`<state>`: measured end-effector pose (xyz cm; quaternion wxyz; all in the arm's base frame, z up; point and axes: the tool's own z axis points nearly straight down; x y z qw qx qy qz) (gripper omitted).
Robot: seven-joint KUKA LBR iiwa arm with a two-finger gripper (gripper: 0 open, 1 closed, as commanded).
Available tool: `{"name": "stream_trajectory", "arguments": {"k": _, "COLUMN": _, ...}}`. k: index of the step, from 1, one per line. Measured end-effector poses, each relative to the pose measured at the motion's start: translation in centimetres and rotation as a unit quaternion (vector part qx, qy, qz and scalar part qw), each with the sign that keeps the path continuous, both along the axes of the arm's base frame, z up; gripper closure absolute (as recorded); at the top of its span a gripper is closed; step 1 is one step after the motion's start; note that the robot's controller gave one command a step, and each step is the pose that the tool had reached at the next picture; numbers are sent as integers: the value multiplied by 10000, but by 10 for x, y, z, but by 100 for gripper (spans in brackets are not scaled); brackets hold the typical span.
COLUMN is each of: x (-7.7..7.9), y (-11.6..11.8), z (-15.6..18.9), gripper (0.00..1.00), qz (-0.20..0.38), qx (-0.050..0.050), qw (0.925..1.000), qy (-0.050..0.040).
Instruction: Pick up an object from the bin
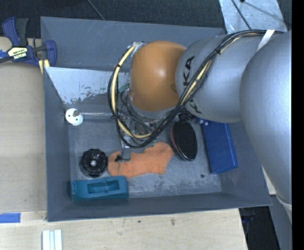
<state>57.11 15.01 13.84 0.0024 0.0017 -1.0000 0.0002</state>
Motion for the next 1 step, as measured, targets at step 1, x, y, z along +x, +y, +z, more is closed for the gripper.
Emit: {"name": "stream_trajectory", "arguments": {"k": 1, "x": 2, "y": -1, "z": 5, "gripper": 0, "qz": -15, "qx": 7, "qw": 10000, "qy": -37}}
